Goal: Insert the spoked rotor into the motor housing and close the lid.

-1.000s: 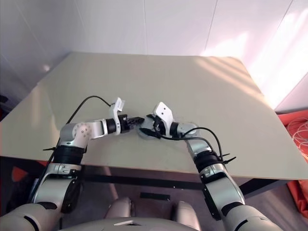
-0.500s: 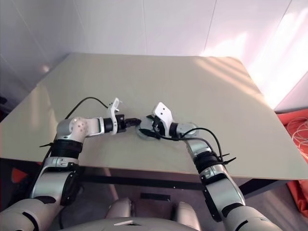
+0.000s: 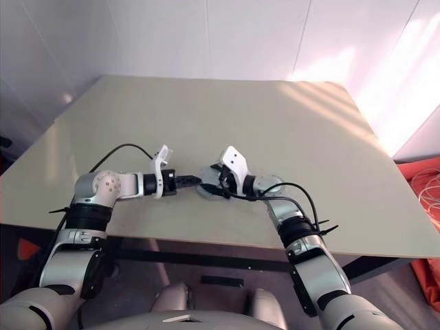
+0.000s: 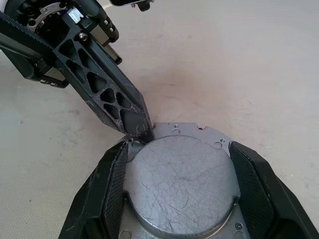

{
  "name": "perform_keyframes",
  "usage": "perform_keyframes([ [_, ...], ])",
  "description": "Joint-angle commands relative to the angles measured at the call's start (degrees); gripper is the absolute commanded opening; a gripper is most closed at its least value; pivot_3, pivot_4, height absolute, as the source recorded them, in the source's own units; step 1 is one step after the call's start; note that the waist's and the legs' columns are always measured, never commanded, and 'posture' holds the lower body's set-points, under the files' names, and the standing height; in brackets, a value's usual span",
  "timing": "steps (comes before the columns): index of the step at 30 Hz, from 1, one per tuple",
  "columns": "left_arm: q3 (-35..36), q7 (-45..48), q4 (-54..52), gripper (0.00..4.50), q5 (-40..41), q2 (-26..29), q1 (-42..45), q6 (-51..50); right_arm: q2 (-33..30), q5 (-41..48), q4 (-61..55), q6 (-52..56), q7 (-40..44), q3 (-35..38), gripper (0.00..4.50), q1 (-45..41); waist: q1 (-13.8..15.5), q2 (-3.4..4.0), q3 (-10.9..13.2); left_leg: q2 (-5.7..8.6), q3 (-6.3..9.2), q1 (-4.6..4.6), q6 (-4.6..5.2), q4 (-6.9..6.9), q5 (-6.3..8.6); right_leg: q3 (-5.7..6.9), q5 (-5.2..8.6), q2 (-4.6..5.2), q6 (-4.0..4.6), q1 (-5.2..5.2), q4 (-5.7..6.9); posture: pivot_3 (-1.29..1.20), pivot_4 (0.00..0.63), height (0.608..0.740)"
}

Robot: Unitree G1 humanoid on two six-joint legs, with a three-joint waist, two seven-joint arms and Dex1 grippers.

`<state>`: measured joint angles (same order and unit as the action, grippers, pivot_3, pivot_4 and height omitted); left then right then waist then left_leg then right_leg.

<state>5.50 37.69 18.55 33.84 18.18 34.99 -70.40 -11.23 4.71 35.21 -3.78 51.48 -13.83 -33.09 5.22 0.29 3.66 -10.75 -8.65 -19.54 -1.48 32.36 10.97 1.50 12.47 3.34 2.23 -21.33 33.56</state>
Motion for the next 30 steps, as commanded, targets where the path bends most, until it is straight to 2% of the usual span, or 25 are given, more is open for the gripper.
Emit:
perform_keyframes([
  [1, -1.89, -0.13, 0.19, 0.02, -0.55, -0.24, -0.42, -1.10, -0.84, 0.03, 0.50, 2.65, 0.67, 0.87, 3.12, -0.15, 0.05, 0.00, 0.00, 0.00, 0.00, -0.01, 0.00, -0.01, 0.00, 0.00, 0.00, 0.00, 0.00, -0.01, 0.00, 0.00, 0.000, 0.740],
  [2, -1.91, -0.06, 0.31, 0.02, -0.62, -0.19, -0.34, -1.03, -0.91, 0.25, 0.02, 2.85, 1.23, 0.85, 3.12, -0.08, 0.09, 0.00, 0.00, 0.00, 0.00, -0.02, 0.00, -0.02, 0.00, 0.00, 0.00, 0.00, 0.00, -0.02, -0.01, 0.00, 0.000, 0.740],
  [5, -1.84, -0.01, 0.52, 0.00, -0.81, -0.17, -0.21, -0.87, -1.06, -0.16, -1.68, 2.28, 1.03, 0.78, 4.13, 0.25, 0.18, 0.00, 0.00, 0.00, 0.00, -0.10, 0.00, -0.02, 0.00, 0.00, 0.00, 0.00, 0.00, -0.05, -0.03, 0.00, 0.000, 0.740],
  [12, -1.73, 0.13, 0.82, 0.00, -0.99, -0.09, -0.05, -0.77, -1.03, 1.32, -7.51, 3.21, 2.21, 1.33, 4.13, 0.14, 0.23, 0.00, 0.00, -0.02, -0.02, -0.43, 0.00, -0.03, 0.00, 0.00, -0.02, -0.01, 0.03, -0.23, -0.04, 0.00, 0.000, 0.740],
  [15, -1.76, 0.25, 0.84, 0.00, -0.91, -0.10, 0.05, -0.93, -1.28, 2.69, -10.52, 4.87, 2.65, 2.38, 4.13, -0.50, 0.23, 0.00, 0.01, -0.01, -0.03, -0.56, 0.06, -0.03, 0.03, 0.01, -0.17, -0.01, 0.30, -0.32, -0.04, 0.00, 0.000, 0.740],
  [22, -2.69, 1.91, 0.01, 0.00, -0.14, 0.11, -0.11, -2.00, -6.05, 2.54, -14.57, 5.68, 3.09, 4.04, 4.13, -2.57, 0.26, -0.01, 0.02, 0.02, -0.08, -0.62, 0.18, -0.04, 0.10, 0.01, -0.11, 0.00, 0.24, -0.32, -0.10, 0.00, 0.000, 0.740],
  [26, -3.11, 2.33, 0.06, 0.00, -0.22, -0.03, -0.08, -2.00, -7.04, 7.31, -17.77, 10.98, 1.85, 8.89, 4.13, -4.60, 0.26, 0.01, 0.03, 0.01, -0.09, -0.65, 0.18, -0.06, 0.10, 0.01, -0.08, -0.01, 0.26, -0.39, -0.09, 0.00, 0.000, 0.740],
  [30, -3.39, 2.55, 0.28, 0.00, -0.39, -0.18, 0.09, -1.83, -8.21, 10.35, -18.69, 22.48, -2.66, 13.31, 4.13, -6.54, 0.37, 0.01, 0.02, 0.04, -0.10, -0.66, 0.18, -0.05, 0.10, 0.01, -0.08, 0.00, 0.27, -0.38, -0.09, 0.00, 0.000, 0.740],
])
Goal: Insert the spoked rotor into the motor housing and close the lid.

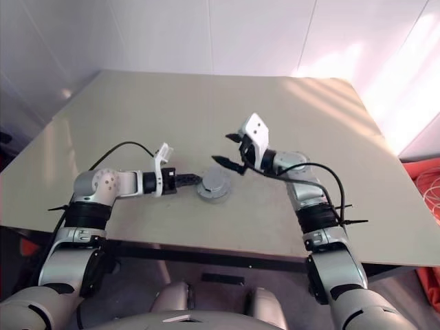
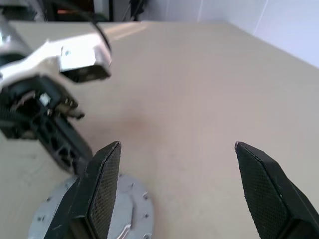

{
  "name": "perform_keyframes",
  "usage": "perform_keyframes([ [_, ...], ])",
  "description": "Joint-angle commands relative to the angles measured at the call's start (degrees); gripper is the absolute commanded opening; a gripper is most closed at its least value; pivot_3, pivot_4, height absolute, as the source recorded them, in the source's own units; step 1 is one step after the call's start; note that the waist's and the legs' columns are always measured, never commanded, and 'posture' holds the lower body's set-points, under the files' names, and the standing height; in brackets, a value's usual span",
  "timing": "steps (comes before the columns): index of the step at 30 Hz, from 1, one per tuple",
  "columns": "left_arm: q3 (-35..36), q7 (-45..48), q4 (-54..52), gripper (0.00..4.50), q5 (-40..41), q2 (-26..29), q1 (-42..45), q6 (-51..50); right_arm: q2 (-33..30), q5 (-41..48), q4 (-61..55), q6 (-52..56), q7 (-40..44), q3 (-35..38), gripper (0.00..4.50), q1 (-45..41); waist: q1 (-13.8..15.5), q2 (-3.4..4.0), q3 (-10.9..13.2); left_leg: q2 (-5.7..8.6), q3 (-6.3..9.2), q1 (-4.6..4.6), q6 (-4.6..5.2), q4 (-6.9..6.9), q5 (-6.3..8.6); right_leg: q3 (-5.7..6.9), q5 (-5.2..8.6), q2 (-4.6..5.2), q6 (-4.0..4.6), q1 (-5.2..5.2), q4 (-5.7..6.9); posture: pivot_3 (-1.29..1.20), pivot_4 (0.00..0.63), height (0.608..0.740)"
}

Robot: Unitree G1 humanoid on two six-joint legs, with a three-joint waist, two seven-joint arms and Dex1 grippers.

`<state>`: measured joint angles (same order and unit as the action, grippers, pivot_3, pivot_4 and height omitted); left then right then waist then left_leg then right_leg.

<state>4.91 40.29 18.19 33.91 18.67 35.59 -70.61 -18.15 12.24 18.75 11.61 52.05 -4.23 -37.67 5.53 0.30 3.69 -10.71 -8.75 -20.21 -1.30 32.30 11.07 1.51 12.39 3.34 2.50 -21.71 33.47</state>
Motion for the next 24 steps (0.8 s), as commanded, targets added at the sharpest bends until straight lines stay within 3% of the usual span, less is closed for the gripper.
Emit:
perform_keyframes([
  [1, -2.84, 0.01, 0.76, 0.00, -0.53, -0.71, -0.40, -1.54, -1.88, 3.31, -2.40, 10.74, -4.42, 4.50, 4.13, -2.17, 0.12, 0.00, 0.00, 0.01, 0.00, 0.00, -0.01, 0.00, 0.00, 0.00, 0.00, 0.00, 0.00, 0.02, 0.00, 0.00, 0.000, 0.740],
  [13, -2.69, 0.80, 0.58, 0.00, -0.31, -0.79, -1.06, -1.51, -12.22, 15.64, -11.91, 54.39, -5.61, 9.56, 4.13, 1.11, 0.55, 0.02, 0.00, 0.06, 0.01, 0.07, -0.07, 0.01, -0.04, 0.00, 0.06, 0.00, -0.08, 0.15, 0.01, 0.00, 0.000, 0.740],
  [19, -2.58, 0.89, 0.90, 0.00, -0.53, -0.44, -1.14, -1.09, -6.13, 22.53, -13.36, 73.51, -11.92, 19.04, 4.13, 0.52, 0.68, 0.03, 0.00, 0.07, 0.01, 0.14, -0.16, 0.04, -0.09, 0.00, 0.06, 0.01, -0.08, 0.19, 0.10, 0.00, 0.000, 0.740],
  [24, -2.56, 0.89, 1.26, 0.00, -0.78, -0.24, -0.76, -0.69, 1.07, 20.78, -9.37, 78.68, -19.47, 25.08, 4.13, -1.03, 0.82, 0.04, -0.01, 0.06, 0.03, 0.20, -0.32, 0.03, -0.19, 0.00, 0.06, 0.01, -0.08, 0.17, 0.24, 0.00, 0.000, 0.740],
])
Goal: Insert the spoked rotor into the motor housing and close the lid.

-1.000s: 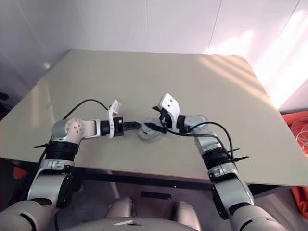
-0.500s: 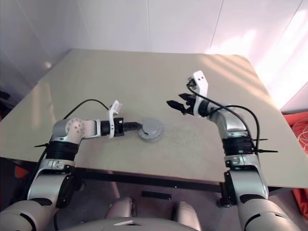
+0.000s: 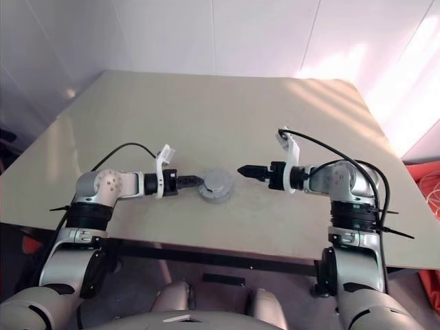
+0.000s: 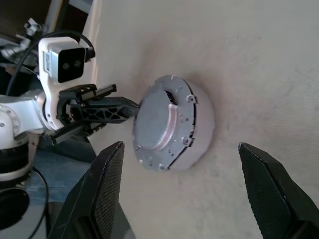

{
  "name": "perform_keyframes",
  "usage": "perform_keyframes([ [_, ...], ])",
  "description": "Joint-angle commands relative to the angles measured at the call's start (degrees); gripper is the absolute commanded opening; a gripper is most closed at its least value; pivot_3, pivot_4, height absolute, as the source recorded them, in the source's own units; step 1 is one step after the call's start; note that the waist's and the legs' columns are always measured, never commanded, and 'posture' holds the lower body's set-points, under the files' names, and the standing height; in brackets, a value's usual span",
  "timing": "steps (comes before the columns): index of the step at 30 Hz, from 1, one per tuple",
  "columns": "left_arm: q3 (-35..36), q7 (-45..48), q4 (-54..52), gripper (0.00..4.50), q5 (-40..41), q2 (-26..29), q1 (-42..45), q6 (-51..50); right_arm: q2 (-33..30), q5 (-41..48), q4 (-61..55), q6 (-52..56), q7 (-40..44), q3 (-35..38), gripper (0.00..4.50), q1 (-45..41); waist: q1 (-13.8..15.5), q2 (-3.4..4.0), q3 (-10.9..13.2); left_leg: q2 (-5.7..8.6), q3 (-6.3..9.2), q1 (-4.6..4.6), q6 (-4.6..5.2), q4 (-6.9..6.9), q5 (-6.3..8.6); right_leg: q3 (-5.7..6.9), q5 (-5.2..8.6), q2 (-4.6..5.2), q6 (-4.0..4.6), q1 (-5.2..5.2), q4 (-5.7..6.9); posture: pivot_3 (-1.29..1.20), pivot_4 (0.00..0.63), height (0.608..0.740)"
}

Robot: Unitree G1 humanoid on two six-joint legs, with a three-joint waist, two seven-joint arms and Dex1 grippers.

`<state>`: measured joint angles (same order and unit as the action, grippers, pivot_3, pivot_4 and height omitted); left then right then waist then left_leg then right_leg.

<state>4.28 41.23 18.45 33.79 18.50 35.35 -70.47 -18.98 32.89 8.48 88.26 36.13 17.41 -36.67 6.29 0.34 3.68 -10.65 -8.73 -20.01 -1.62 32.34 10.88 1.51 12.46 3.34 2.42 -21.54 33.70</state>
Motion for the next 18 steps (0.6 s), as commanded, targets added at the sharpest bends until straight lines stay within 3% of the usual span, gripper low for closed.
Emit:
perform_keyframes([
  [1, -1.90, -0.11, 0.89, 0.00, -0.65, -0.02, -0.53, -0.84, 3.00, -0.29, 1.66, 2.41, -4.73, 4.20, 4.13, -2.12, 0.11, 0.00, 0.00, 0.00, 0.00, 0.00, -0.02, 0.00, -0.01, 0.00, 0.00, 0.00, 0.00, 0.00, 0.01, 0.00, 0.000, 0.740],
  [8, -1.08, -0.67, 0.25, 0.00, -0.54, 0.45, -0.81, -0.89, 6.73, -2.86, 6.78, 0.57, -10.94, 5.80, 4.13, -1.92, 0.65, 0.01, 0.00, -0.01, 0.01, 0.00, -0.08, -0.02, -0.04, 0.00, 0.00, 0.00, -0.01, -0.04, 0.03, 0.00, 0.000, 0.740],
  [18, -0.64, -1.08, 0.03, 0.00, -0.56, 0.66, -1.09, -0.75, 11.16, -0.55, 7.48, 1.78, -10.76, 6.60, 4.13, -2.67, 0.57, 0.03, -0.02, -0.07, 0.01, 0.14, -0.20, -0.04, -0.11, 0.00, -0.01, -0.03, -0.02, 0.00, 0.10, 0.00, 0.000, 0.740],
])
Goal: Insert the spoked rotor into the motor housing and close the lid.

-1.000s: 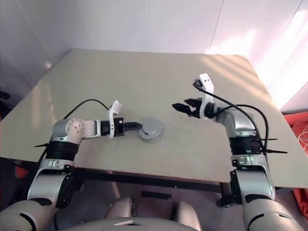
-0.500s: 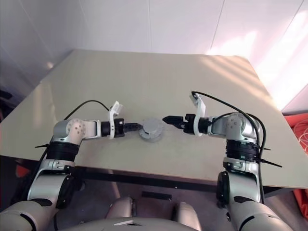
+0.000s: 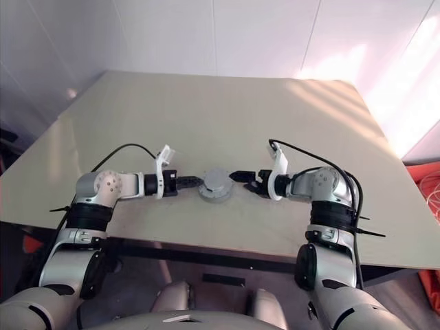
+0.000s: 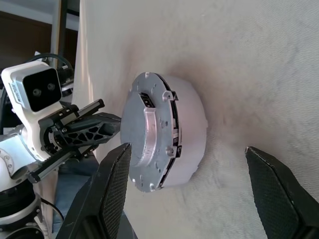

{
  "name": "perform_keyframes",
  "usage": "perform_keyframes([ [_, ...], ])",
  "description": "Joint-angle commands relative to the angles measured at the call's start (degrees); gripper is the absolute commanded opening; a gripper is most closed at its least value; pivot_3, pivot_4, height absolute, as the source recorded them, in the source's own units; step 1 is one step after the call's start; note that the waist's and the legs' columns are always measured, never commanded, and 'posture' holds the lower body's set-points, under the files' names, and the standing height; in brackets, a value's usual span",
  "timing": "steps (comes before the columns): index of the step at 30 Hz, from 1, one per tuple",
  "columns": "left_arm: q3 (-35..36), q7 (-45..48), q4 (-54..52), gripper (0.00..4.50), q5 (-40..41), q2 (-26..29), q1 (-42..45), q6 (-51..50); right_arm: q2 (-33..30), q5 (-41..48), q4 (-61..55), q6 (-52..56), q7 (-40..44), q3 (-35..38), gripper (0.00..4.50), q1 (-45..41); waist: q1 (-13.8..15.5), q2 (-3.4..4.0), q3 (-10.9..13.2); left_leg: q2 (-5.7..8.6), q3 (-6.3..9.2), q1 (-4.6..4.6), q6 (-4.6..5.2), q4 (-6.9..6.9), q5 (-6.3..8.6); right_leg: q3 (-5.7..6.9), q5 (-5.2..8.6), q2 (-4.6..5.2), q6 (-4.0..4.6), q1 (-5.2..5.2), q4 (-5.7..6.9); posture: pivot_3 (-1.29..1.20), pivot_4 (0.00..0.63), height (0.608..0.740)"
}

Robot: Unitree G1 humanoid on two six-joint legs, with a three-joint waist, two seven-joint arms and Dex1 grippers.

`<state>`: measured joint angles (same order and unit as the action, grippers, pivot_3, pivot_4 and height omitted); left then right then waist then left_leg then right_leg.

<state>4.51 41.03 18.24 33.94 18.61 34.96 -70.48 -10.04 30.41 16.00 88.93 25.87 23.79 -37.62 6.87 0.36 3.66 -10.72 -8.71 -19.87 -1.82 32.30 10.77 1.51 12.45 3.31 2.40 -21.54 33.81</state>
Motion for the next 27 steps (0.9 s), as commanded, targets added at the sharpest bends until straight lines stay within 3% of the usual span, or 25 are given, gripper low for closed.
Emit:
perform_keyframes([
  [1, -0.86, -0.92, 0.24, 0.00, -0.73, 0.52, -0.68, -0.70, 3.01, 2.26, -0.21, 1.28, -0.37, 0.45, 4.13, -1.88, -0.01, 0.01, 0.00, 0.00, 0.00, 0.01, -0.01, -0.01, -0.01, 0.00, 0.00, 0.00, 0.00, -0.01, 0.01, 0.00, 0.000, 0.740],
  [9, -0.86, -1.02, 0.45, 0.00, -0.84, 0.68, -0.34, -0.62, 8.04, 2.98, 2.45, -1.68, -1.07, 1.98, 4.13, -4.79, 0.08, 0.02, 0.00, 0.02, 0.01, -0.08, -0.05, -0.02, -0.03, 0.00, 0.00, 0.01, 0.00, -0.10, 0.05, 0.00, 0.000, 0.740],
  [18, -0.43, -1.40, 0.47, 0.00, -0.92, 0.73, -0.30, -0.50, 9.47, 3.06, 4.82, -5.46, -1.47, 0.95, 4.13, -6.32, 0.13, 0.02, 0.00, 0.02, 0.02, -0.16, -0.07, -0.02, -0.04, 0.01, -0.01, 0.01, 0.00, -0.18, 0.06, 0.00, 0.000, 0.740],
  [21, -0.28, -1.43, 0.70, 0.00, -1.00, 0.77, -0.24, -0.31, 8.98, 2.74, 4.83, -6.30, -1.37, -0.19, 3.56, -5.60, 0.15, 0.02, 0.00, 0.02, 0.02, -0.19, -0.07, -0.02, -0.04, 0.01, -0.01, 0.01, -0.01, -0.21, 0.06, 0.00, 0.000, 0.740],
  [25, -0.26, -1.37, 1.11, 0.00, -1.22, 0.66, -0.14, 0.09, 8.09, 2.24, 4.96, -7.20, -1.54, -1.70, 2.21, -5.02, 0.28, 0.02, 0.00, 0.03, 0.02, -0.18, -0.07, -0.02, -0.04, 0.01, -0.02, 0.02, -0.01, -0.20, 0.07, 0.00, 0.000, 0.740],
  [27, -0.21, -1.41, 1.05, 0.00, -1.25, 0.57, -0.08, 0.04, 7.71, 2.05, 5.14, -7.73, -1.48, -2.25, 1.96, -4.82, 0.30, 0.02, 0.00, 0.03, 0.02, -0.16, -0.07, -0.02, -0.04, 0.01, -0.01, 0.02, -0.01, -0.16, 0.07, 0.00, 0.000, 0.740],
])
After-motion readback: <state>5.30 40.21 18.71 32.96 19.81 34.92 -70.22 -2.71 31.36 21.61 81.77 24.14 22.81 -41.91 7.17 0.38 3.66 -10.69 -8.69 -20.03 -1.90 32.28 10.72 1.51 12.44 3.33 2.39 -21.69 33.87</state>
